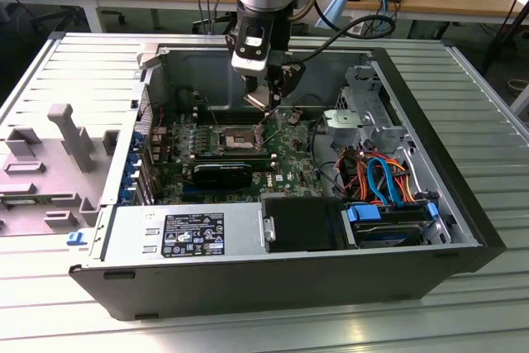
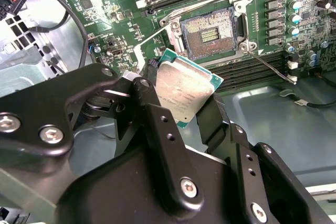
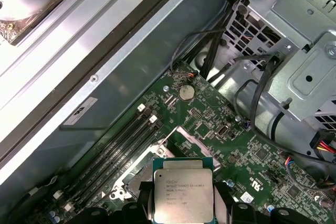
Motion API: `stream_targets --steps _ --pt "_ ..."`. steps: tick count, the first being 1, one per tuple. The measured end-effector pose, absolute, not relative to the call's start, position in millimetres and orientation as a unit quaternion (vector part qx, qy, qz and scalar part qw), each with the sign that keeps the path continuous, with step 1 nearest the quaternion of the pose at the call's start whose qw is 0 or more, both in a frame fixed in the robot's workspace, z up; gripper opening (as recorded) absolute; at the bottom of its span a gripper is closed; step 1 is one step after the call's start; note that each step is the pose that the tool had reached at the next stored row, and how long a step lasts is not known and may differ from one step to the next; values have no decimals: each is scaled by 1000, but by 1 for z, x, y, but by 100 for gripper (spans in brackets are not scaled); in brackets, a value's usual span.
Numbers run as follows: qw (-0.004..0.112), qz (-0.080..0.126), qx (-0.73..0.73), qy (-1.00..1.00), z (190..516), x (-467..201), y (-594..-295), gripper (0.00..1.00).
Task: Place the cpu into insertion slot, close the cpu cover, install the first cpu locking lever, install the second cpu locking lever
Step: 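Place the cpu into insertion slot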
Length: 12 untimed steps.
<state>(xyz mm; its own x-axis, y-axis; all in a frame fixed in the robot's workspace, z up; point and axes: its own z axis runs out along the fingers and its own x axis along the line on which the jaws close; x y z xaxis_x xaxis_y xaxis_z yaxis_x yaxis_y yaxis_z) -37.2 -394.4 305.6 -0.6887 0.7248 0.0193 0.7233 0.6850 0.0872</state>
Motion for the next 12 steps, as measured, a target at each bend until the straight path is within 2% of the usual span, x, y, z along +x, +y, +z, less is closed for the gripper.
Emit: stream_targets --steps 12 --pt "9 44 402 915 306 -37 -394 54"
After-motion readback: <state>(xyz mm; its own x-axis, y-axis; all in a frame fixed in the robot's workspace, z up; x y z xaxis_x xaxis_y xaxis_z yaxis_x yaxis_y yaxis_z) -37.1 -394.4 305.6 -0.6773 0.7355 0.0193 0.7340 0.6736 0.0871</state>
